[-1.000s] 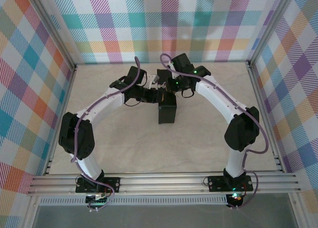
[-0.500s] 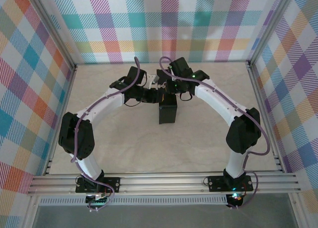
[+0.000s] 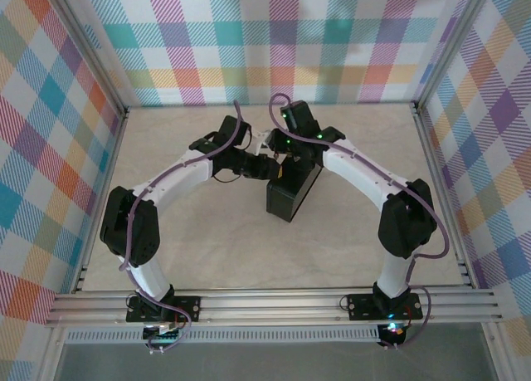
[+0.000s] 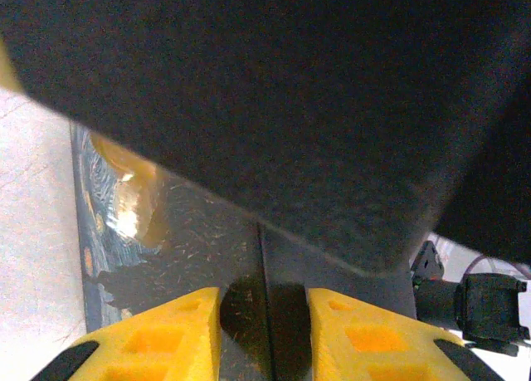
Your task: Unlock a padlock with a key
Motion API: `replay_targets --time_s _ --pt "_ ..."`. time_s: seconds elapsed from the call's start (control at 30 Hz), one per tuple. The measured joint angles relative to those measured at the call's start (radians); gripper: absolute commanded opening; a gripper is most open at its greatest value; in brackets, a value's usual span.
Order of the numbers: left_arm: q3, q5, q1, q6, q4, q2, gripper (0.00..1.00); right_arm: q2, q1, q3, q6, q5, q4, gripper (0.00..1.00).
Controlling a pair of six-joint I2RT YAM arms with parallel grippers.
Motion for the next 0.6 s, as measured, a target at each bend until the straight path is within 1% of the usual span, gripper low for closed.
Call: replay_targets --time_s 0.1,0.2,0.33,0.43,0.6 --pt "0.0 0.002 0.0 0.001 -0.004 0.0 0.37 0.0 -0.016 0.0 0.0 0.0 0.006 0.26" --pt "0.004 0.005 0.0 0.004 -0.027 0.0 0.45 -0.013 -0.035 -0.012 -0.001 -0.006 0.008 0.26" --pt "0.012 0.006 0.0 0.005 -0.068 0.0 0.54 -0.066 -0.087 -0.036 -0.01 -0.019 -0.004 0.27" --pt "0.023 0.005 0.0 0.004 -0.101 0.0 0.6 -0.13 -0.137 -0.064 -0.018 -0.029 -0.008 0.28" --pt "0.047 0.005 0.003 0.003 -0.13 -0.002 0.63 -0.283 -0.252 -0.201 -0.019 -0.053 -0.007 0.3"
